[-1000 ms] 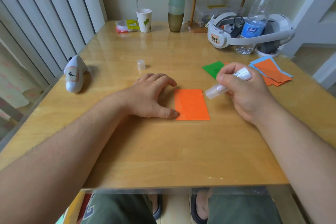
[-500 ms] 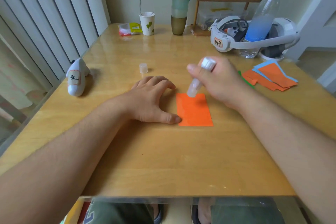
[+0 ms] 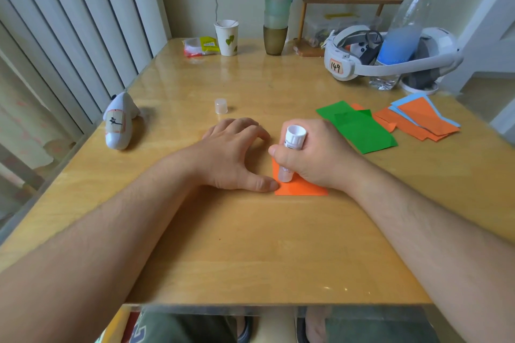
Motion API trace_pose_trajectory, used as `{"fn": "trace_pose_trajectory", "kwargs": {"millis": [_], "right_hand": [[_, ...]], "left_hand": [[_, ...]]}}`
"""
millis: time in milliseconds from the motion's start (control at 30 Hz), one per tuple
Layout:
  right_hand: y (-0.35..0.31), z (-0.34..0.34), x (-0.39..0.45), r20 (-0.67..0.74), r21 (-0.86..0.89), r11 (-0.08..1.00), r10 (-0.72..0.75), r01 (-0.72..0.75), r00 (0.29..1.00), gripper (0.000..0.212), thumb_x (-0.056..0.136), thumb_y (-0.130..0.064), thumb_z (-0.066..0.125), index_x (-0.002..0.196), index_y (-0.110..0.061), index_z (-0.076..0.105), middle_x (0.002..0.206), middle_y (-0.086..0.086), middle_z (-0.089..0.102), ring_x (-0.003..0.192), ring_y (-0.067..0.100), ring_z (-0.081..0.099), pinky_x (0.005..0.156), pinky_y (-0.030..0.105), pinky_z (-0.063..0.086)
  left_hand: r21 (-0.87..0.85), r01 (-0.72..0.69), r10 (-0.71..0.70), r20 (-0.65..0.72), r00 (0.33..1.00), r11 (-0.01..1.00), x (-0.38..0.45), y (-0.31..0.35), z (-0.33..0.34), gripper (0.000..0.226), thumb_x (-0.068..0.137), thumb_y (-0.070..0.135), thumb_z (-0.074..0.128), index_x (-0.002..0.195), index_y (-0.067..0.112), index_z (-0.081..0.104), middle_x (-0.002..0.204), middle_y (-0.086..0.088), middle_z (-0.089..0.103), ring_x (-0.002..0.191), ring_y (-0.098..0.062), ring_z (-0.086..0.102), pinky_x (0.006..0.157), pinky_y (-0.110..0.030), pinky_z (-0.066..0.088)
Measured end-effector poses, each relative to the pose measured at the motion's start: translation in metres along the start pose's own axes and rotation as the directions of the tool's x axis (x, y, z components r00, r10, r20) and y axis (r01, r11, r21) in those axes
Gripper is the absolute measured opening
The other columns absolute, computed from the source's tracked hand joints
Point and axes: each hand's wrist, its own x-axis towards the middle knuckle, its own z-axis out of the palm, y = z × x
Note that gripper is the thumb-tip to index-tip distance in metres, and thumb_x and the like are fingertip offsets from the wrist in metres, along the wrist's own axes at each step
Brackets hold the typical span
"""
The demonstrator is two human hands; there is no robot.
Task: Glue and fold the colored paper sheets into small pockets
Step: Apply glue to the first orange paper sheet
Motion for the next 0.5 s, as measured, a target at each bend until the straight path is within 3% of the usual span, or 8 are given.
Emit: {"fn": "trace_pose_trajectory", "kwargs": {"millis": [167, 367, 500], "right_hand": [[0.003, 0.005, 0.010, -0.005, -0.036, 0.999, -0.007, 0.006, 1.000, 0.033, 0.079, -0.042, 0.066, 0.072, -0.011, 0.058, 0.064, 0.007, 0.070, 0.075, 0.028, 0.065, 0.071, 0.044, 0.053], [0.003, 0.008, 0.023, -0.018, -0.070, 0.997, 0.009, -0.010, 1.000, 0.031, 0.088, -0.037, 0.068, 0.076, -0.011, 0.055, 0.058, -0.003, 0.072, 0.070, 0.015, 0.067, 0.075, 0.042, 0.054], [0.005, 0.008, 0.028, -0.070, -0.118, 0.993, 0.013, -0.021, 0.997, 0.034, 0.089, -0.043, 0.069, 0.078, -0.012, 0.057, 0.061, -0.008, 0.073, 0.076, 0.016, 0.066, 0.076, 0.040, 0.053]], "left_hand": [[0.009, 0.005, -0.005, 0.001, 1.000, 1.000, 0.000, 0.001, 0.000, 0.113, 0.049, 0.096, 0.054, 0.148, 0.044, 0.034, 0.156, 0.020, 0.028, 0.151, -0.014, 0.015, 0.123, -0.044, 0.021], [0.017, 0.015, -0.015, 0.004, 1.000, 1.000, 0.000, 0.003, -0.001, 0.121, 0.048, 0.097, 0.051, 0.150, 0.035, 0.033, 0.157, 0.019, 0.028, 0.151, -0.014, 0.014, 0.124, -0.043, 0.020], [0.032, 0.017, -0.018, 0.016, 1.000, 0.999, 0.000, 0.002, -0.001, 0.124, 0.048, 0.097, 0.050, 0.151, 0.032, 0.031, 0.159, 0.017, 0.025, 0.152, -0.013, 0.012, 0.124, -0.040, 0.018]]}}
